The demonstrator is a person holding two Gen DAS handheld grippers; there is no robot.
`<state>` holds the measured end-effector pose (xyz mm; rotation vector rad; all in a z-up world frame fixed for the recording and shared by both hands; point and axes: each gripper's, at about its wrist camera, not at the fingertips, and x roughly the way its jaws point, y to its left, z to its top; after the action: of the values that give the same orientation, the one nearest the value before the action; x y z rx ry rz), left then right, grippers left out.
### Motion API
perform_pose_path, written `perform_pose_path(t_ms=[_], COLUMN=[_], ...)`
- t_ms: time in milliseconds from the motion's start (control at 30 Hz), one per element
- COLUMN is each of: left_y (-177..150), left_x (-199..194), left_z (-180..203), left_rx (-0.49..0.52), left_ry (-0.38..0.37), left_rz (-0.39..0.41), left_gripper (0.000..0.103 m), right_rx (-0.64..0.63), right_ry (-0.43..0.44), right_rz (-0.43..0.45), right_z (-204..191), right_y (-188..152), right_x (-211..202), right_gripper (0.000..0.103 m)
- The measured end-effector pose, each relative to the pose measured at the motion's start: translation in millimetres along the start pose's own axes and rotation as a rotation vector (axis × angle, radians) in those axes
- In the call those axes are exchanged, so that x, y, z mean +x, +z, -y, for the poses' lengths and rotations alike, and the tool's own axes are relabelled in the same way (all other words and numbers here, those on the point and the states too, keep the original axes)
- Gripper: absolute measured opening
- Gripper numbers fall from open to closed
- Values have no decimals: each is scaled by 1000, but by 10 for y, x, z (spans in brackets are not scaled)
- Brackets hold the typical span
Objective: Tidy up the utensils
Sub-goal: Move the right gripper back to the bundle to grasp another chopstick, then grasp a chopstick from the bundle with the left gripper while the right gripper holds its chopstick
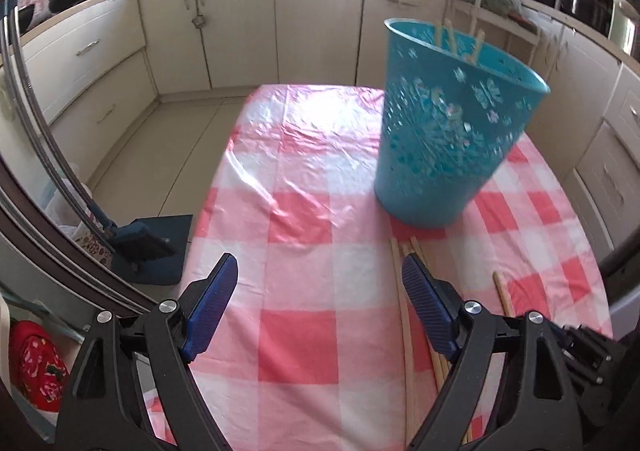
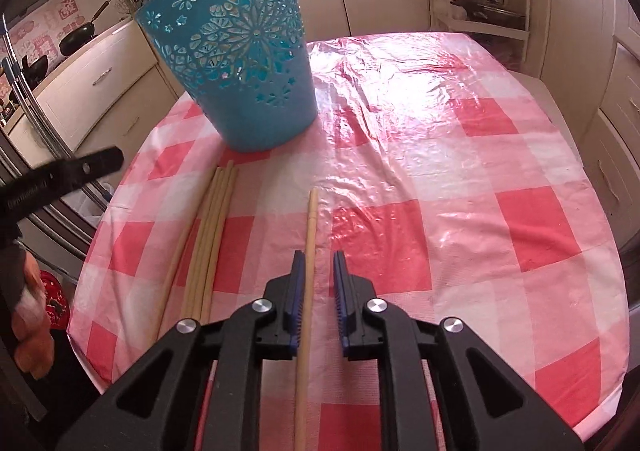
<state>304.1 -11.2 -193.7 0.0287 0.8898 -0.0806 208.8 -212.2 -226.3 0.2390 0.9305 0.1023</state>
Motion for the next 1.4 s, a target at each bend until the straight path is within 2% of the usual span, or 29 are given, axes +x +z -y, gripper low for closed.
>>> perform_pose_path(t_ms=[167, 667, 1067, 1200, 1400], left_y=[-136, -133, -71, -45, -22], left_x=[184, 554, 664, 683, 698], left_z=[231, 278, 278, 299, 330], left_rx=[98, 108, 86, 91, 96], left_ry=[32, 44, 32, 19, 0], left_rz=[-57, -140, -133, -132, -130], left_gripper=[80, 80, 80, 75, 68], right_rx=[-16, -45, -110, -150, -203], right_ry=[21, 34, 12, -17, -52], right_rz=[27, 37, 3, 1, -17], right_z=[-39, -8, -126, -219, -283], right_y=[-16, -4, -17, 3, 118], right_x=[-40, -31, 69, 119, 223], right_gripper=[16, 16, 17, 17, 7])
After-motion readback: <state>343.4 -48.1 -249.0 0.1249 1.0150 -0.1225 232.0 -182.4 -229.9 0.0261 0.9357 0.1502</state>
